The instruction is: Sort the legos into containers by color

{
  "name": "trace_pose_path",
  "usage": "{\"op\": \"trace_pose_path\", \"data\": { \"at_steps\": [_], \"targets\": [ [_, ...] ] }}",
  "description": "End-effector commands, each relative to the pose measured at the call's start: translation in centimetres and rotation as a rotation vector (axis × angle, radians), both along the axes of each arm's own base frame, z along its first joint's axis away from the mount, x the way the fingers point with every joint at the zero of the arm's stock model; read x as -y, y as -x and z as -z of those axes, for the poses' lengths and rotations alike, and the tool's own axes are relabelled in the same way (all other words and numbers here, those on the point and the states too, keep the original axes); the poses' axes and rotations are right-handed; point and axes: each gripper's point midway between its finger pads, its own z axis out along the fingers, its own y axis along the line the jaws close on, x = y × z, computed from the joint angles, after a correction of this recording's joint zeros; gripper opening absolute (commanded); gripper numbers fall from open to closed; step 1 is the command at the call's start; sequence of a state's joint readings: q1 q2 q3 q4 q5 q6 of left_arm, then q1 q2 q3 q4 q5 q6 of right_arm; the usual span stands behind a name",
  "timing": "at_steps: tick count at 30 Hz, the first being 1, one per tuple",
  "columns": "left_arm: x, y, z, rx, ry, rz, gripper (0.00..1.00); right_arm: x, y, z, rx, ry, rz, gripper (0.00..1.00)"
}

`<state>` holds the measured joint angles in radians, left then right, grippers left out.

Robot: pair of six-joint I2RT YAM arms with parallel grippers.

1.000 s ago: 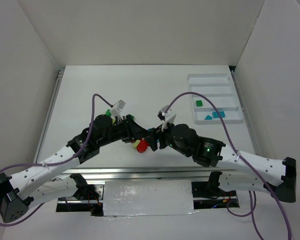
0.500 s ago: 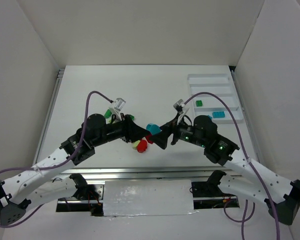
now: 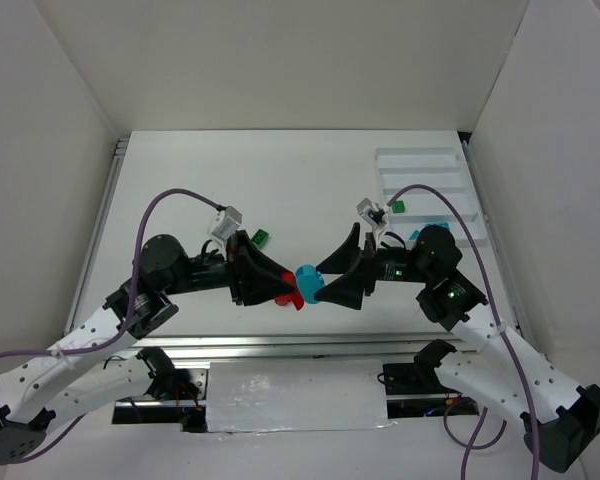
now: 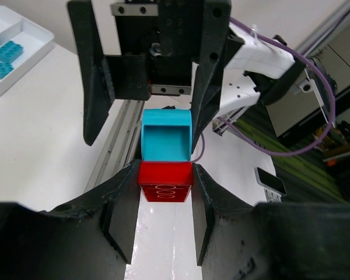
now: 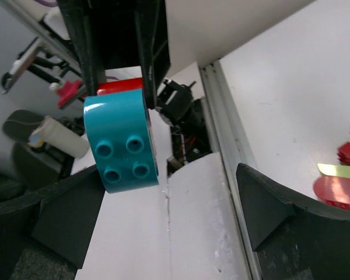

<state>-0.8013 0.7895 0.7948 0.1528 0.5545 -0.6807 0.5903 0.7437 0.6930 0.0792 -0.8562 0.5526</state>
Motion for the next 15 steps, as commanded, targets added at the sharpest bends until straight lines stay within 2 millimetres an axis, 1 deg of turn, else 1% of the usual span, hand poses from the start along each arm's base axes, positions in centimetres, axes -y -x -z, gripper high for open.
{"op": "trace_pose_path", "data": {
  "at_steps": [1, 2, 4, 7, 8, 9, 10, 11, 12, 13, 14, 15],
  "targets": [
    [-0.1, 1.5, -2.6, 0.119, 0.073, 0.08, 0.0, -0.2, 1.8, -2.1, 0.031, -0.084, -0.124, 0.98],
    [-0.1, 1.4, -2.4, 0.112, 0.067, 0.082, 0.0, -0.3, 1.9, -2.6, 0.049, -0.105, -0.136, 0.97],
    [0.1, 1.1, -2.0, 0.103, 0.05, 0.077, 0.0, -0.3, 2.3, -2.9, 0.028, -0.121, -0.167, 0.97],
    [0.5, 0.4, -1.3, 0.082, 0.027, 0.058, 0.0, -0.5, 2.4, -3.5, 0.026, -0.134, -0.186, 0.94],
    [0.6, 0.1, -1.1, 0.075, 0.02, 0.047, 0.0, -0.6, 2.4, -3.6, 0.027, -0.135, -0.189, 0.88],
    [0.7, -0.1, -0.9, 0.071, 0.012, 0.038, 0.0, -0.7, 2.2, -3.3, 0.013, -0.13, -0.192, 0.83],
    [0.7, -0.6, -0.6, 0.057, 0.002, 0.017, 0.0, -0.9, 2.2, -3.3, 0.009, -0.128, -0.197, 0.7],
    [0.7, -0.8, -0.5, 0.055, -0.001, 0.004, 0.0, -1.0, 2.3, -3.3, 0.01, -0.129, -0.206, 0.65],
    [0.8, -1.0, -0.5, 0.055, -0.004, -0.001, 0.0, -1.1, 2.2, -3.1, 0.006, -0.127, -0.214, 0.56],
    [0.8, -1.1, -0.6, 0.055, -0.005, -0.005, 0.0, -1.2, 2.1, -2.6, -0.004, -0.123, -0.217, 0.24],
    [0.8, -1.4, -0.4, 0.047, -0.014, -0.017, 0.0, -1.3, 1.9, -2.4, -0.007, -0.123, -0.213, 0.07],
    [0.8, -1.5, -0.7, 0.053, -0.012, -0.027, 0.0, -1.4, 1.6, -2.1, -0.016, -0.114, -0.202, 0.0]
  ]
}}
